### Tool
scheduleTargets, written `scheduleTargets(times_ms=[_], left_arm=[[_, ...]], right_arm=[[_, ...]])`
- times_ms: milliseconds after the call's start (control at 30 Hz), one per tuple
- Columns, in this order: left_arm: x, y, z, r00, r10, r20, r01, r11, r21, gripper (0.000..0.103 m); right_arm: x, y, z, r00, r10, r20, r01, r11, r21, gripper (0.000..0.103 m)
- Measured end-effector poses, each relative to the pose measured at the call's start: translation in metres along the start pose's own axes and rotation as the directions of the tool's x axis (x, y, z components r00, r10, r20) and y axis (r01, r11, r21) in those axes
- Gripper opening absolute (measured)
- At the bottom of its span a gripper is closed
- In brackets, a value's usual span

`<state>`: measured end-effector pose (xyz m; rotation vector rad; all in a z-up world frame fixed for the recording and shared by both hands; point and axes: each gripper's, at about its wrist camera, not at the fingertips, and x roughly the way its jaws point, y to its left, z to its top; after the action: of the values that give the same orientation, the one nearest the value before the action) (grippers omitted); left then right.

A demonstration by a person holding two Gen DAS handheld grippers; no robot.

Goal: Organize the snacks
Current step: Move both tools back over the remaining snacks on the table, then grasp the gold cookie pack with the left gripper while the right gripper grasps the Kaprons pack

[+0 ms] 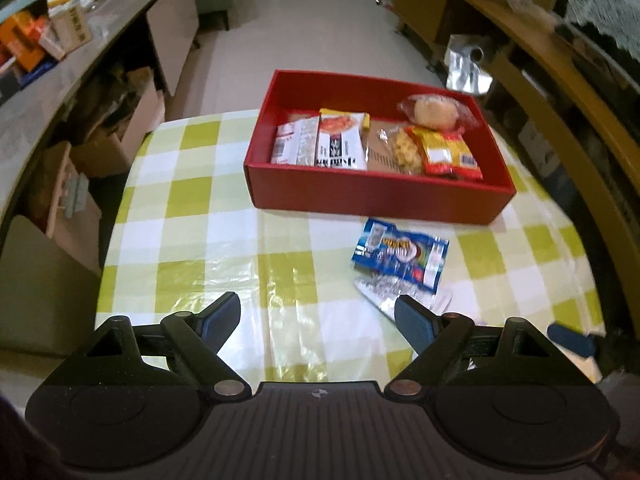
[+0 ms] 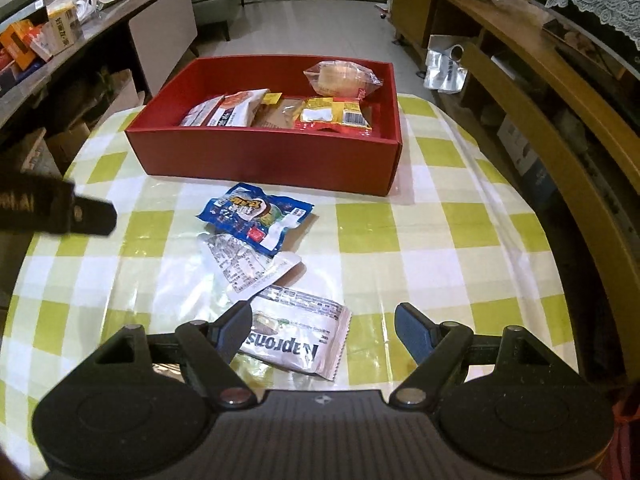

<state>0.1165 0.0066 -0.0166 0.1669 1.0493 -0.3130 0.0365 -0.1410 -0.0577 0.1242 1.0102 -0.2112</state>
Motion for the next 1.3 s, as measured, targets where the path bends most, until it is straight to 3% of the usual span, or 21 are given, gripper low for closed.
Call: scheduleTargets(times_ms=[133, 500, 733, 933, 1067, 1100, 1167, 1300], left_arm=[[0.005, 0.003, -0.006, 1.0, 0.018, -0.021, -0.017, 1.0, 0.008, 0.089], [0.03, 0.019, -0.027, 0.99, -0.022, -0.141, 0.019, 0.999, -0.028, 0.089], [0.052, -0.006, -0.054, 0.958, -0.096, -0.271, 0.089, 0.995, -0.037, 0.089], [0.07, -0.037, -0.084, 0.943, -0.031, -0.332, 0.046, 0.998, 0.037, 0.088], [0.078, -0.037, -0.089, 0.941, 0.004, -0.338, 0.007, 0.999, 0.032, 0.075], [0.076, -0.037, -0.089, 0.943, 0.014, -0.334, -0.004, 0.999, 0.032, 0.062], [0.072, -0.034, -0.088, 0.948, 0.014, -0.318, -0.004, 0.999, 0.032, 0.049], [0.068, -0.022, -0.088, 0.946, -0.012, -0.325, 0.011, 1.0, -0.005, 0.046]], right_arm=[[0.0, -0.004, 0.003, 1.0, 0.015, 0.008, -0.015, 1.0, 0.002, 0.086], [0.015, -0.038, 0.011, 0.994, 0.107, -0.037, -0.104, 0.991, 0.082, 0.086], [0.013, -0.047, 0.015, 0.988, 0.15, -0.032, -0.145, 0.983, 0.11, 0.086], [0.01, -0.046, 0.011, 0.985, 0.166, -0.037, -0.162, 0.981, 0.103, 0.087], [0.013, -0.043, 0.008, 0.985, 0.164, -0.058, -0.159, 0.983, 0.092, 0.087], [0.015, -0.041, 0.008, 0.984, 0.163, -0.066, -0.157, 0.984, 0.088, 0.087], [0.018, -0.038, 0.007, 0.984, 0.161, -0.079, -0.154, 0.985, 0.081, 0.087], [0.026, -0.033, 0.005, 0.98, 0.169, -0.106, -0.16, 0.983, 0.088, 0.087]])
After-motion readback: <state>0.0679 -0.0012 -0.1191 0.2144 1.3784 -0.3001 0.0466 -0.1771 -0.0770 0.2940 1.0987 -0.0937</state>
